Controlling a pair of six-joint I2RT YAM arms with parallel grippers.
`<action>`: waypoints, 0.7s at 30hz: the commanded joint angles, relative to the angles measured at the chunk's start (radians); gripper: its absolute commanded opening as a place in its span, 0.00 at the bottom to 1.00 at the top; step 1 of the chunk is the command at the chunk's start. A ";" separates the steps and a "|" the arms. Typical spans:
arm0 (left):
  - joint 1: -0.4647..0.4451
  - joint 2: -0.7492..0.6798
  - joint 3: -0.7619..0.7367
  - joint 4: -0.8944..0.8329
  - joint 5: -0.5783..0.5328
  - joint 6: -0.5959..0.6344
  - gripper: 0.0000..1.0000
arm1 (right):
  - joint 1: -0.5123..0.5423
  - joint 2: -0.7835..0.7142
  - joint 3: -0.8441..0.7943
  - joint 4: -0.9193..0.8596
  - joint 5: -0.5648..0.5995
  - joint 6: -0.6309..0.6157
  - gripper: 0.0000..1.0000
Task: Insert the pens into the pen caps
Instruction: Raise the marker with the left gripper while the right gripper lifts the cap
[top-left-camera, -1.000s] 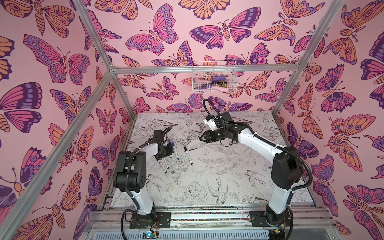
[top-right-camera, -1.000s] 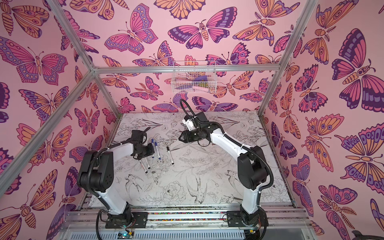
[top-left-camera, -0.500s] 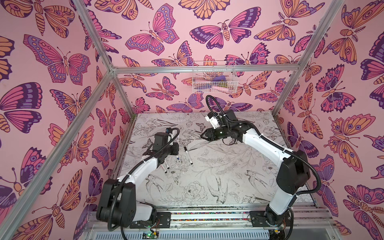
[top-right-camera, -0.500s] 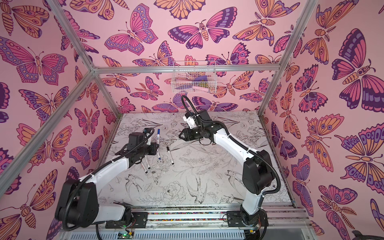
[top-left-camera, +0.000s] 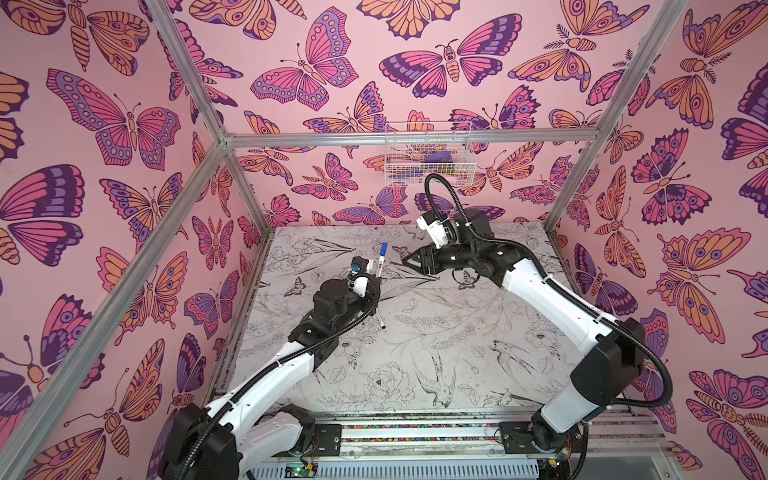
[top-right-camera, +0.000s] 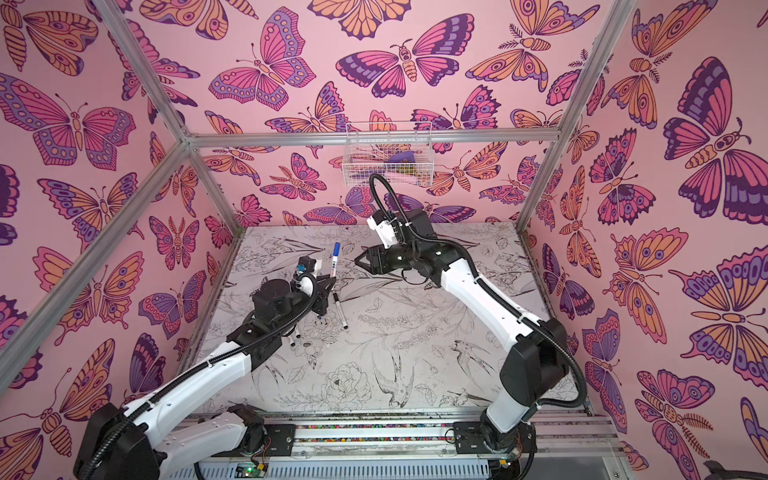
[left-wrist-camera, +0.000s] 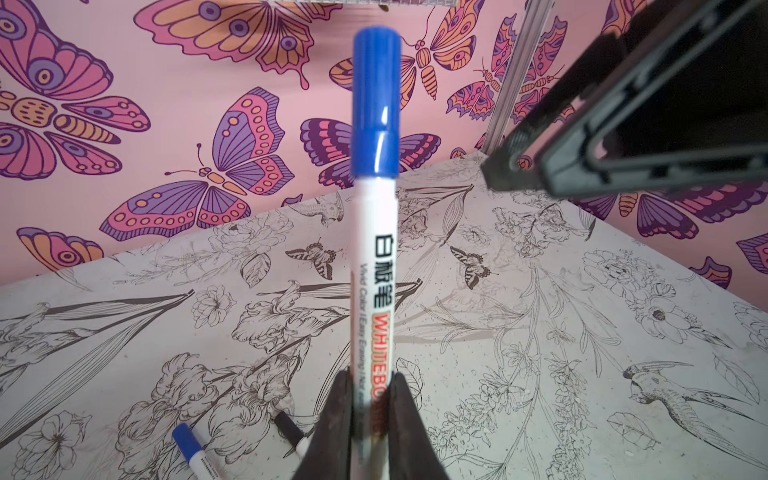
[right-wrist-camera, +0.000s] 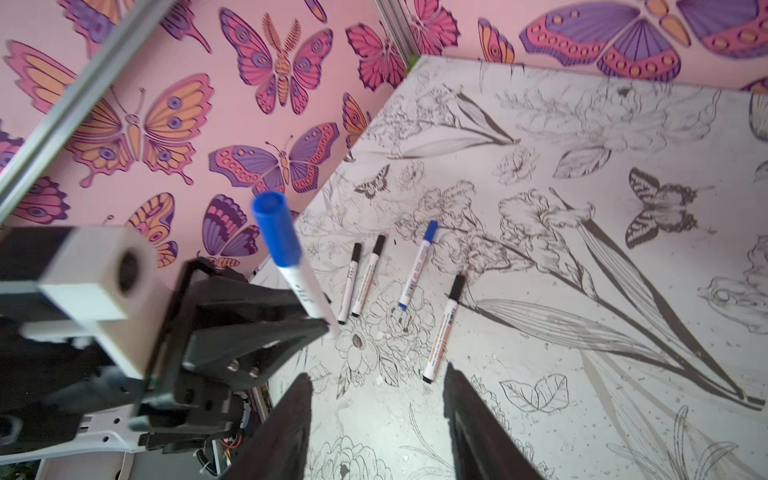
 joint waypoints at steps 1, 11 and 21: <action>-0.022 -0.010 -0.024 0.089 -0.043 0.038 0.00 | -0.006 -0.081 -0.018 0.094 -0.040 0.017 0.55; -0.064 0.001 -0.044 0.166 -0.048 0.052 0.00 | 0.014 -0.050 0.024 0.157 -0.083 0.077 0.57; -0.067 0.004 -0.052 0.179 -0.039 0.066 0.00 | 0.039 0.052 0.106 0.130 -0.083 0.068 0.55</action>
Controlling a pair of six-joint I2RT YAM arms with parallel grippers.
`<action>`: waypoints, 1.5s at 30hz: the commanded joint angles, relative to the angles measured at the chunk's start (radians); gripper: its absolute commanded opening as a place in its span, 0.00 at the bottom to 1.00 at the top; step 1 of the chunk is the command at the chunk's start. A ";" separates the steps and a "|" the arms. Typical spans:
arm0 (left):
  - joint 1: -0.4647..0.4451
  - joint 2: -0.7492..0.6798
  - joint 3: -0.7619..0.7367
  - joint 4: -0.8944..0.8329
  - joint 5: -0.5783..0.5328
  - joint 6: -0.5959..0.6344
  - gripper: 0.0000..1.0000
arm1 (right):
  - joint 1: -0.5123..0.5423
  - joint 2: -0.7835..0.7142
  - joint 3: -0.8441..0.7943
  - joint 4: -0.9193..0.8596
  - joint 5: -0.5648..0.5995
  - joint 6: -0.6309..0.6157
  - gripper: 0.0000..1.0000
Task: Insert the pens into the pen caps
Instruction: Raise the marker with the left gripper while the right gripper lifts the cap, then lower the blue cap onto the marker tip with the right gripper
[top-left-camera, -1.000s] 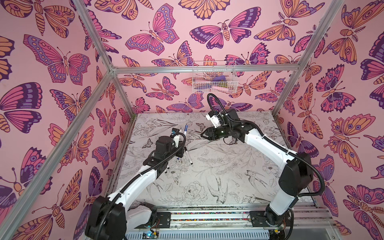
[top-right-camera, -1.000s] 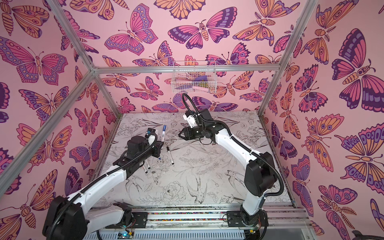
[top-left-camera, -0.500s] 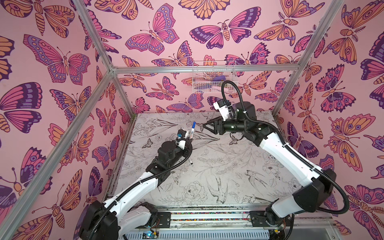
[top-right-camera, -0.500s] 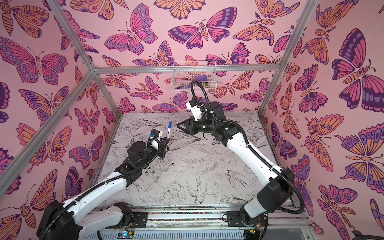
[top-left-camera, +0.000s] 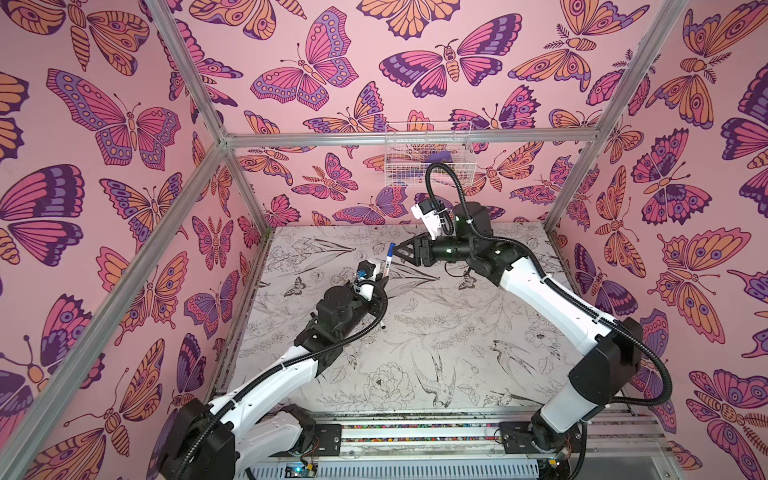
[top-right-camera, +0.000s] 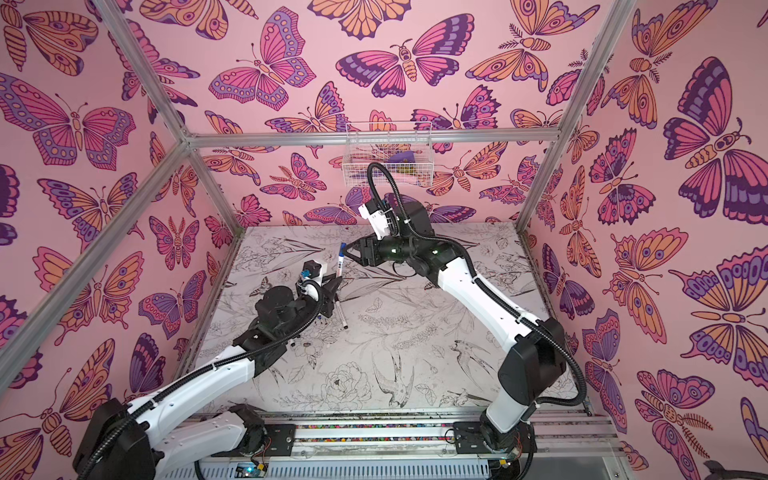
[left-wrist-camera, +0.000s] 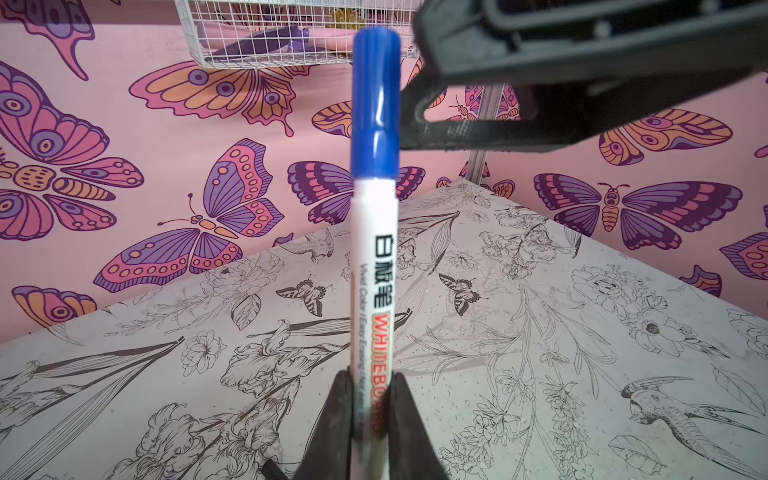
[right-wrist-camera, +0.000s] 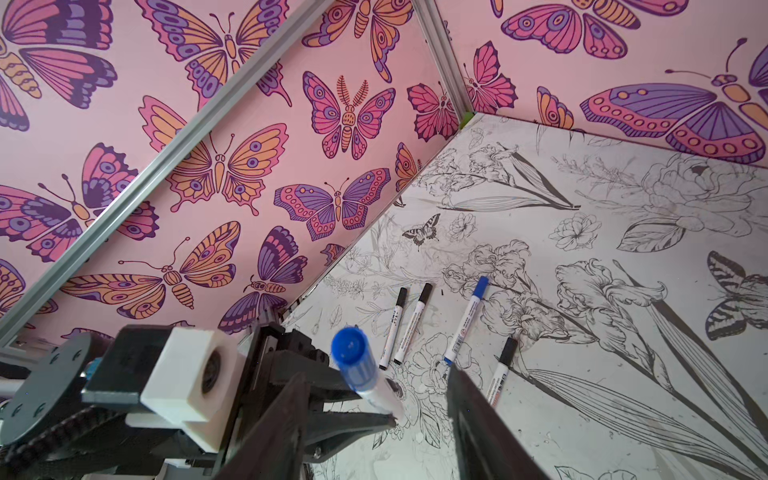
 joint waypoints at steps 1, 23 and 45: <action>-0.003 0.006 -0.012 0.043 0.001 0.024 0.00 | 0.011 0.011 0.058 0.003 -0.015 -0.004 0.55; -0.004 0.037 -0.007 0.079 0.026 0.002 0.00 | 0.042 0.091 0.129 -0.060 -0.007 -0.042 0.47; -0.006 0.068 0.012 0.130 0.025 -0.009 0.00 | 0.113 0.093 0.152 -0.240 0.129 -0.213 0.37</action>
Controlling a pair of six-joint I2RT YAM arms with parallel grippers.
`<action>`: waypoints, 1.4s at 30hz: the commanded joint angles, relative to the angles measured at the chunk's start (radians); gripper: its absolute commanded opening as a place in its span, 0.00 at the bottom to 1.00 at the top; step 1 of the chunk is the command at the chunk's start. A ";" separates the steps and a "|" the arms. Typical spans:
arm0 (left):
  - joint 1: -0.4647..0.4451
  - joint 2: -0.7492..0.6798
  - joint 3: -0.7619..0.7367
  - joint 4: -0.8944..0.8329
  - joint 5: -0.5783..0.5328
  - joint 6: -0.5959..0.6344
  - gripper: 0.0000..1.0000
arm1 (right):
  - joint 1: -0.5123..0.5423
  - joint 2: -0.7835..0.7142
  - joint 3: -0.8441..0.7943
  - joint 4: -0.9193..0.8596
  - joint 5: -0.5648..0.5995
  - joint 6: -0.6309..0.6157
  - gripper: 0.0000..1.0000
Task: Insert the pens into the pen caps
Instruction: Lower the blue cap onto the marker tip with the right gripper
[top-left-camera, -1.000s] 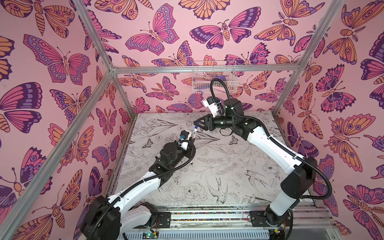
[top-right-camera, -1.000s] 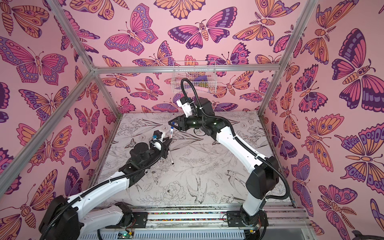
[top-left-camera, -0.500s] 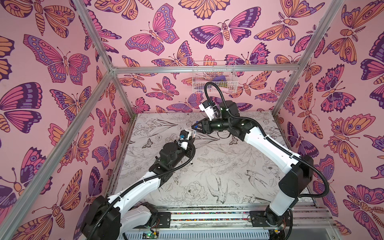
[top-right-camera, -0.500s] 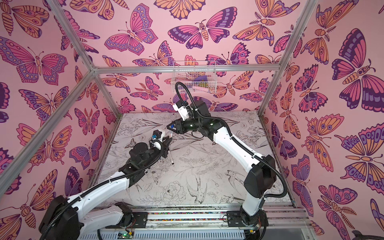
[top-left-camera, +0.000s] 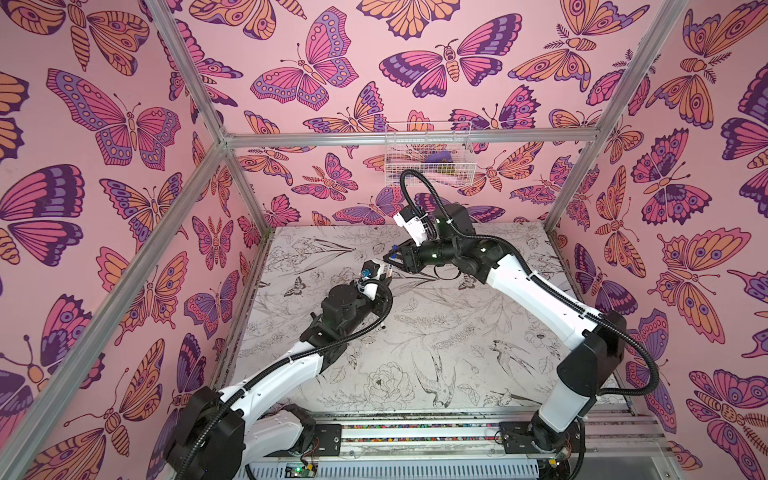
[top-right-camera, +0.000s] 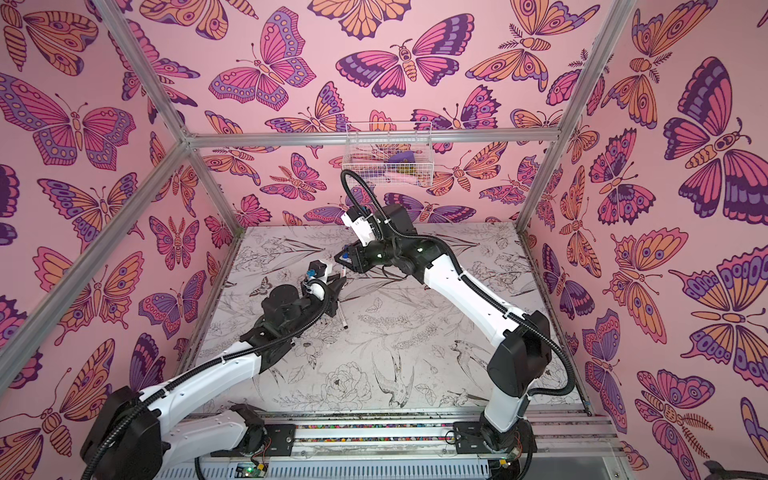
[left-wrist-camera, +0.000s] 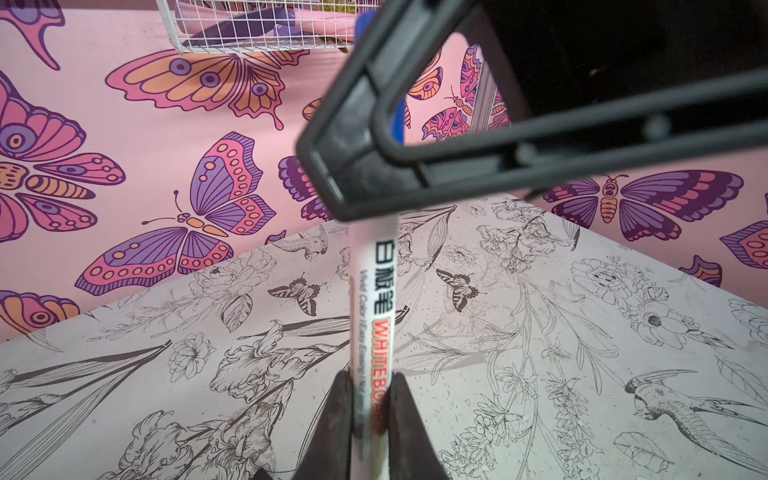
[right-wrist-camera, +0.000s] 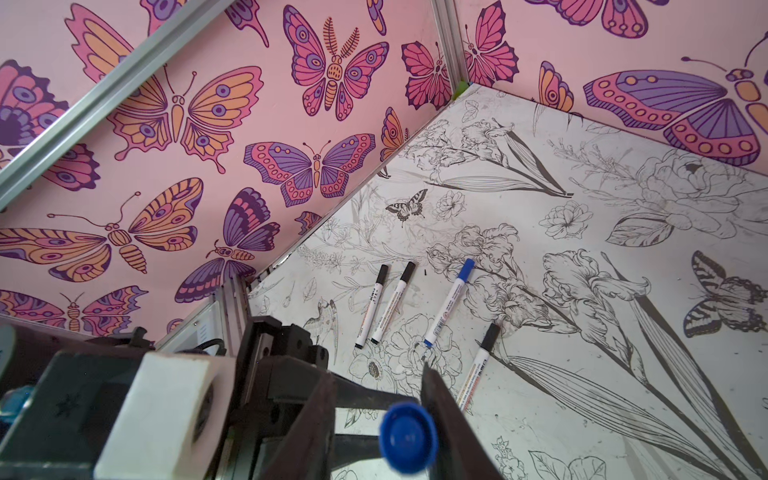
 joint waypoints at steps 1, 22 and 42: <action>-0.005 0.003 0.013 0.078 0.005 -0.009 0.00 | 0.027 0.018 0.030 -0.076 0.014 -0.060 0.37; -0.013 -0.013 0.040 0.162 -0.011 0.028 0.00 | 0.048 -0.004 0.071 -0.109 0.079 -0.144 0.38; -0.031 0.040 0.028 0.200 -0.009 -0.032 0.00 | 0.048 -0.035 0.045 -0.061 0.100 -0.115 0.14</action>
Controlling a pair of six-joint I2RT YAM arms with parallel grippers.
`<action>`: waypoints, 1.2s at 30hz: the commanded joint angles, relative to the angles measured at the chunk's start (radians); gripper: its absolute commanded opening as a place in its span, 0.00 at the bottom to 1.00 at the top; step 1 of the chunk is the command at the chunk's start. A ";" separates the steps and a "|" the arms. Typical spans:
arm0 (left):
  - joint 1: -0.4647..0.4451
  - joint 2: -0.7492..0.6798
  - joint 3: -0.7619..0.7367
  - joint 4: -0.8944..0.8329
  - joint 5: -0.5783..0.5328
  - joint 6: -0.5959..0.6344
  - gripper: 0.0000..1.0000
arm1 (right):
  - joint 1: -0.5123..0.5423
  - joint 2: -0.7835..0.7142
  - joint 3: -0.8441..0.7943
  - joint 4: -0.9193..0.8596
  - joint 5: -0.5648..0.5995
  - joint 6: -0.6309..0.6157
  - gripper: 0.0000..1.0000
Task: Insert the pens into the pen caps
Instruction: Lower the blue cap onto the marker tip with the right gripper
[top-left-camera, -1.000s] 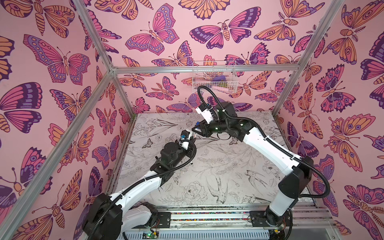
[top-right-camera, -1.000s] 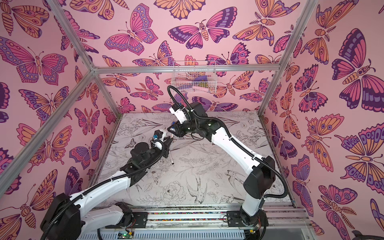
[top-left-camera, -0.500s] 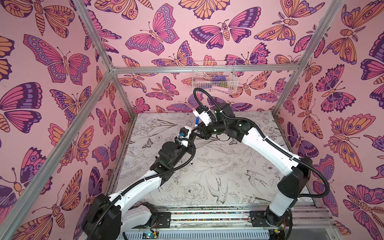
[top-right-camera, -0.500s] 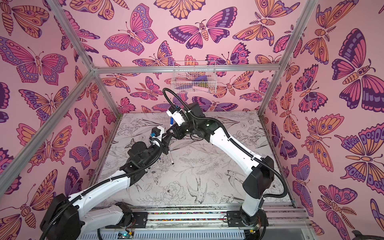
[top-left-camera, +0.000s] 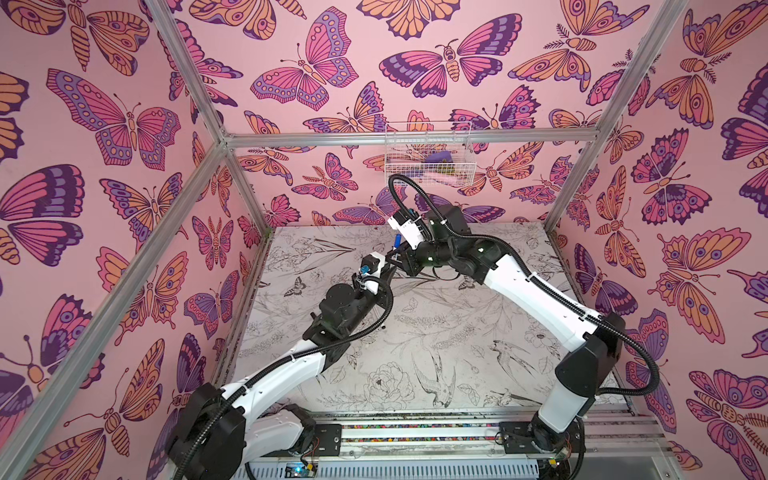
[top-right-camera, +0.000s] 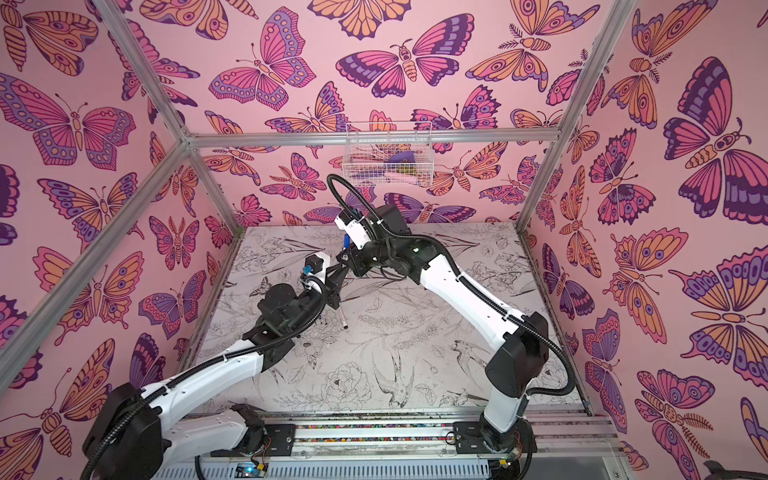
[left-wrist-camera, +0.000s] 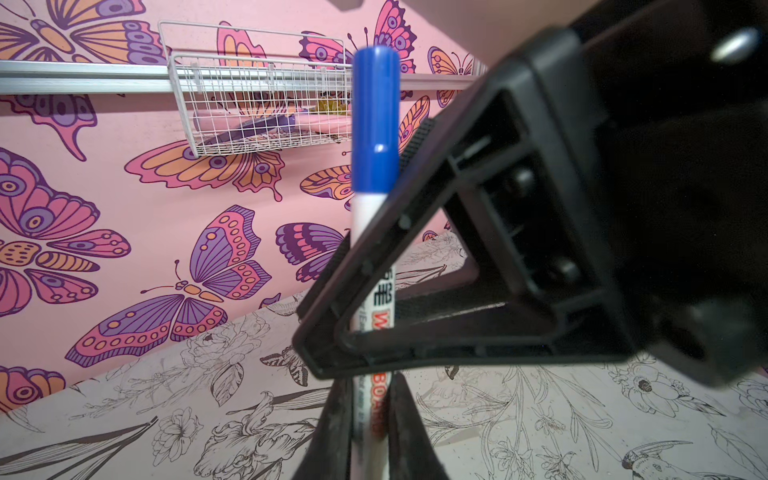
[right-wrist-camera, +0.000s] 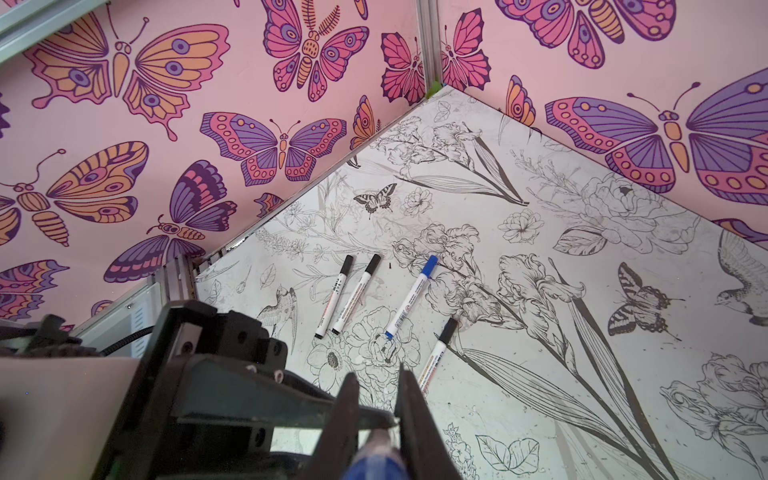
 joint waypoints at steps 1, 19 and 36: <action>-0.004 0.019 0.004 0.036 -0.003 -0.034 0.00 | 0.010 -0.046 -0.009 0.016 -0.031 0.005 0.12; -0.002 0.017 0.122 -0.222 0.100 -0.042 0.37 | 0.022 -0.092 -0.059 -0.017 -0.069 0.003 0.02; -0.003 -0.021 0.126 -0.221 0.125 -0.023 0.27 | 0.028 -0.081 -0.062 -0.058 -0.051 -0.017 0.00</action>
